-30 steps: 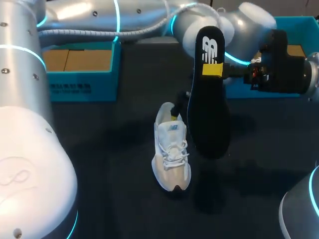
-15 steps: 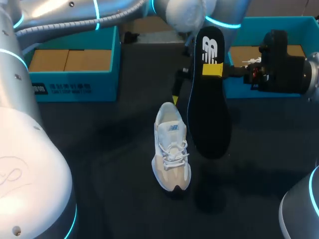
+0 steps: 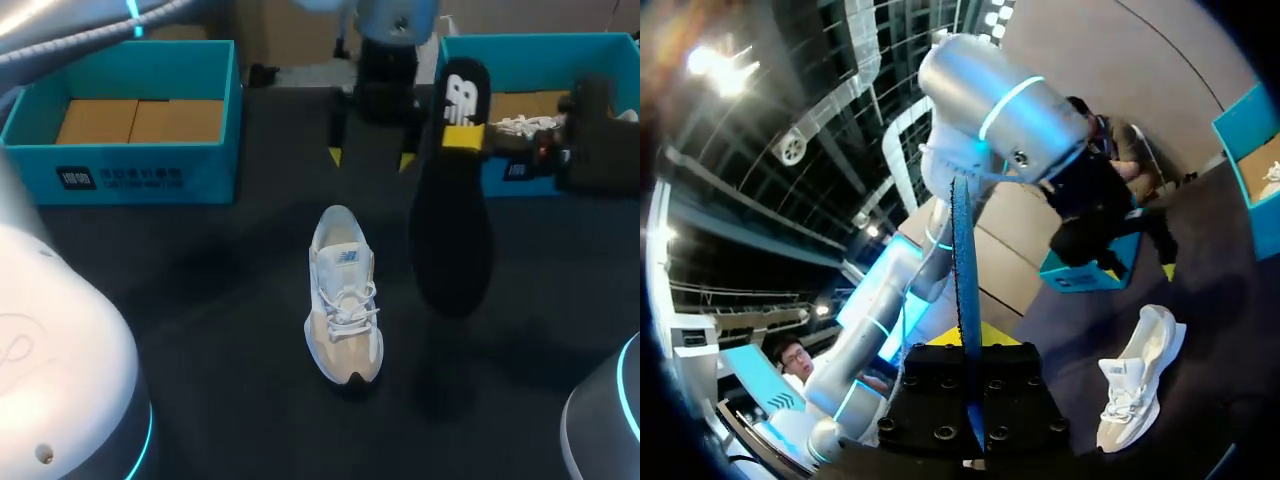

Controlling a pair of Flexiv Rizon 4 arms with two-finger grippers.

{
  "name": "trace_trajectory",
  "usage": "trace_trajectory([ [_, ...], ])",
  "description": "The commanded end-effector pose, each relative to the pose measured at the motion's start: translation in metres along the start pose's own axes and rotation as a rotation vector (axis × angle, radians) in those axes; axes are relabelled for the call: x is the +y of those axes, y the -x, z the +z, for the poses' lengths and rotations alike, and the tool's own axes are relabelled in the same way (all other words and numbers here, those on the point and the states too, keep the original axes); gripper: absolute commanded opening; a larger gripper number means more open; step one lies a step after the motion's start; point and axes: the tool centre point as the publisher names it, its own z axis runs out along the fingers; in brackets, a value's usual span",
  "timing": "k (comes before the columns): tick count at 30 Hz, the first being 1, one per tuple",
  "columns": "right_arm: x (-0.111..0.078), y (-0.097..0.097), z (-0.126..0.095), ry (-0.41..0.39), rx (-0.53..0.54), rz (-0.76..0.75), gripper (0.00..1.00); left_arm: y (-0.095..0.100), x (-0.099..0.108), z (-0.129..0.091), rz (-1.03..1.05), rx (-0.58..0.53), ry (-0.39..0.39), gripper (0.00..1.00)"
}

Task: Take the shoe out of the shoebox, open the shoe tongue, remove and reinsert the insole, then place the shoe into the shoebox

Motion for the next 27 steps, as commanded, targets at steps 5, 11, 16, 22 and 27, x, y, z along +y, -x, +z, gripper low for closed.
trace_trajectory([
  [5, 0.022, 0.030, -0.031, 0.031, -0.092, 0.124, 0.00, -0.046, -0.009, -0.029, 0.051, -0.326, 0.021, 1.00],
  [11, 0.040, 0.053, -0.027, 0.024, -0.096, 0.204, 0.00, -0.054, -0.015, -0.045, 0.085, -0.477, 0.020, 1.00],
  [16, 0.054, 0.072, -0.019, 0.009, -0.102, 0.245, 0.00, -0.054, -0.023, -0.059, 0.122, -0.582, 0.044, 1.00],
  [22, 0.071, 0.090, -0.006, -0.031, -0.108, 0.306, 0.00, -0.061, -0.037, -0.076, 0.127, -0.734, 0.069, 1.00],
  [27, 0.086, 0.101, 0.004, -0.057, -0.085, 0.322, 0.00, -0.074, -0.052, -0.089, 0.141, -0.831, 0.105, 1.00],
])
